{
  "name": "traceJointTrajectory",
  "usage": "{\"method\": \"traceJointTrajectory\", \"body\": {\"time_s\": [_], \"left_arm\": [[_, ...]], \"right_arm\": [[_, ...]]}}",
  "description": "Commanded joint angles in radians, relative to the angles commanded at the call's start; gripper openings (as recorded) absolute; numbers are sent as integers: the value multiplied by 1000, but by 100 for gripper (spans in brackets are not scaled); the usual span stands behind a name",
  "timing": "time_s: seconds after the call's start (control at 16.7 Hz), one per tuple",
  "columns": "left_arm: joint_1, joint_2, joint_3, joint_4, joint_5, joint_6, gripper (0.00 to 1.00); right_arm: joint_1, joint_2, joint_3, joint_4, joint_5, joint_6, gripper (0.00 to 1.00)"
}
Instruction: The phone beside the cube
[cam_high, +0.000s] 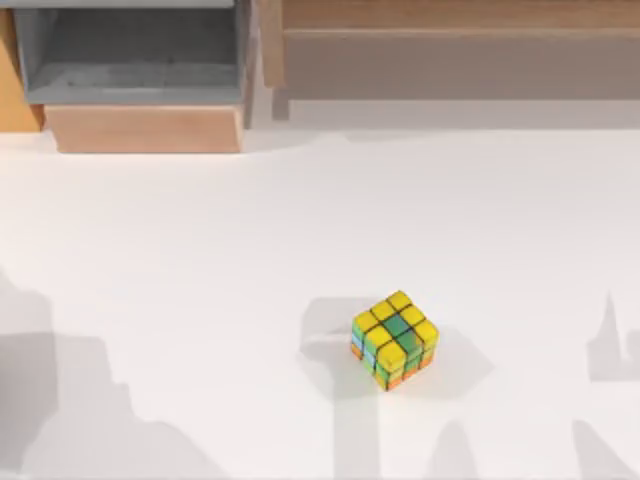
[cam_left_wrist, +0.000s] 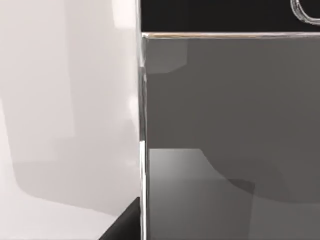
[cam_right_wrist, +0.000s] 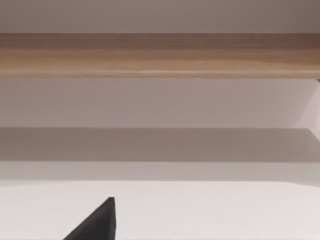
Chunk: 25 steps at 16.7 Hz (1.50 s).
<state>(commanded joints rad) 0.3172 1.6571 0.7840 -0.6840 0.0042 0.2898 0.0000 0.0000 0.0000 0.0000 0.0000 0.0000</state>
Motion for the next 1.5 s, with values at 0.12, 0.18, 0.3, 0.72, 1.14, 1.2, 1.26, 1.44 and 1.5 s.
{"method": "traceJointTrajectory", "body": {"time_s": [0.12,0.18,0.3,0.72,1.14,1.2,1.26,1.44,1.5], "left_arm": [[-1,-15,13,-28,0,0,0],[-1,-25,22,-47,0,0,0],[-1,-43,37,-80,0,-1,0],[-9,-64,61,-89,-1,-8,0],[-135,-103,190,-131,-4,-127,0],[-162,-100,210,-139,-5,-153,0],[-192,-95,229,-148,-5,-181,0],[-290,-70,288,-179,-6,-273,0],[-324,-60,307,-190,-7,-306,0]], "right_arm": [[0,0,0,0,0,0,100],[0,0,0,0,0,0,100],[0,0,0,0,0,0,100],[0,0,0,0,0,0,100],[0,0,0,0,0,0,100],[0,0,0,0,0,0,100],[0,0,0,0,0,0,100],[0,0,0,0,0,0,100],[0,0,0,0,0,0,100]]}}
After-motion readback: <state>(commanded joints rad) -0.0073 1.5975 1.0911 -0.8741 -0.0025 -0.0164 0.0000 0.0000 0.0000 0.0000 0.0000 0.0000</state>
